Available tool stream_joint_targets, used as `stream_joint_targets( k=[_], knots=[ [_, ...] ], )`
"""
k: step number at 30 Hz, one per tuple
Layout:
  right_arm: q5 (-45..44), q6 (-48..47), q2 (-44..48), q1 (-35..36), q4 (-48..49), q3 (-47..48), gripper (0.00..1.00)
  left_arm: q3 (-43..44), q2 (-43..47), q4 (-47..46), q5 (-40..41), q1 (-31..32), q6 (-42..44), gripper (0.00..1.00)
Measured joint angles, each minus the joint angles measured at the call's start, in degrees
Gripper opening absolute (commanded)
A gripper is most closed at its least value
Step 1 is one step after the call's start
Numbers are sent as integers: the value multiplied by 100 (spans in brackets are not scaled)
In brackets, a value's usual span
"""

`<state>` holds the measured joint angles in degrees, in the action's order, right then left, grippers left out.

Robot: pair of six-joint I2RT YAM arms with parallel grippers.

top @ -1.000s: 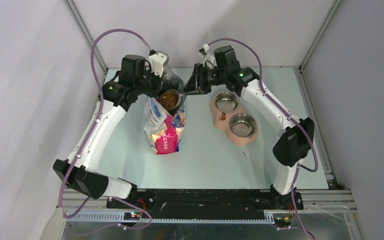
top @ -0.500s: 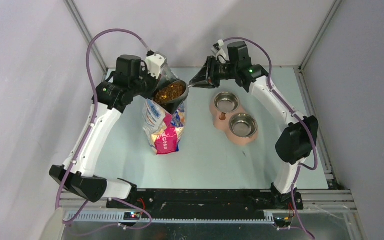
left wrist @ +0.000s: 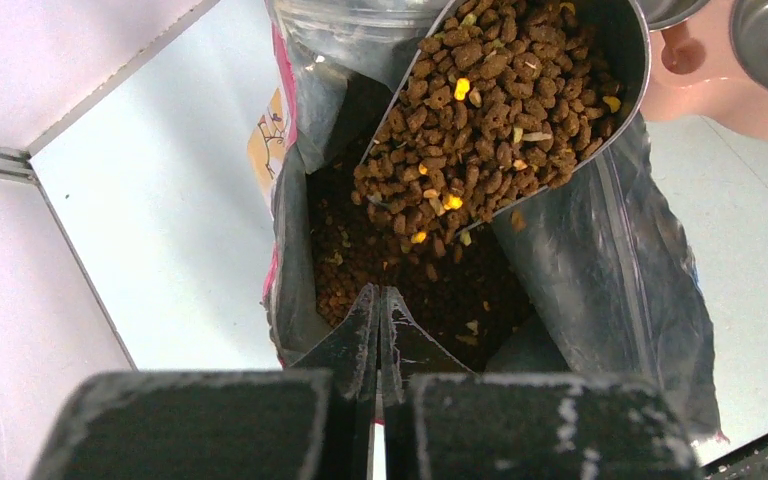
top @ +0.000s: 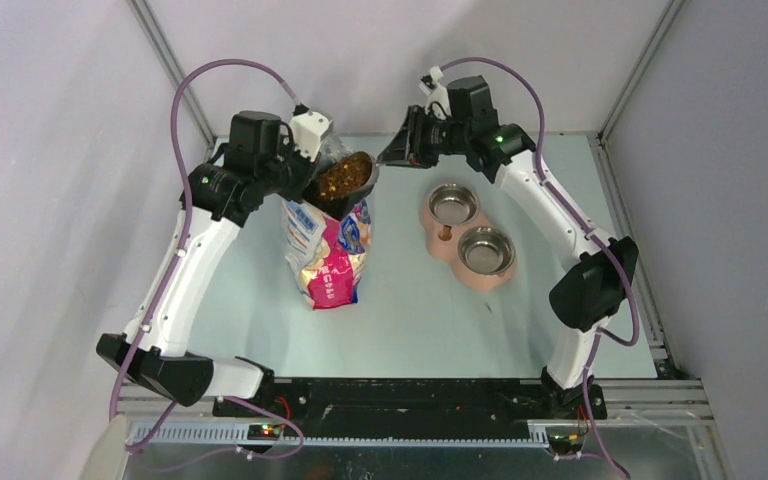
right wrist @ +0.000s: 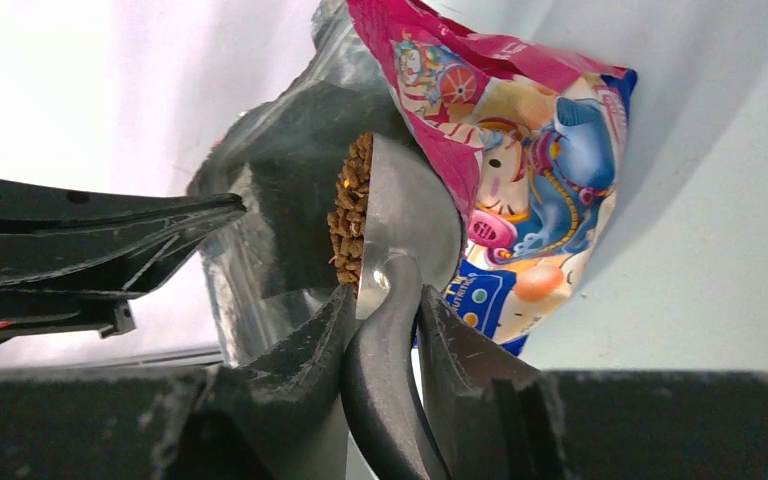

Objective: Serve the pet food

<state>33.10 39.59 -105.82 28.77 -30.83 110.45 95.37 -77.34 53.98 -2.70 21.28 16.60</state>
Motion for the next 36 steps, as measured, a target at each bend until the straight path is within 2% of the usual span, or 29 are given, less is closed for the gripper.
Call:
stream_joint_targets(
  k=[20, 32, 36],
  knots=[
    [-1270, -1309, 463, 621, -286, -11, 0, 0, 9, 22, -33, 0, -2, 0],
    [-221, -74, 468, 46, 297, -566, 0, -46, 208, 20, -42, -2, 42, 0],
    [205, 595, 470, -44, 863, -822, 0, -46, 210, 20, -39, -2, 44, 0]
  ],
)
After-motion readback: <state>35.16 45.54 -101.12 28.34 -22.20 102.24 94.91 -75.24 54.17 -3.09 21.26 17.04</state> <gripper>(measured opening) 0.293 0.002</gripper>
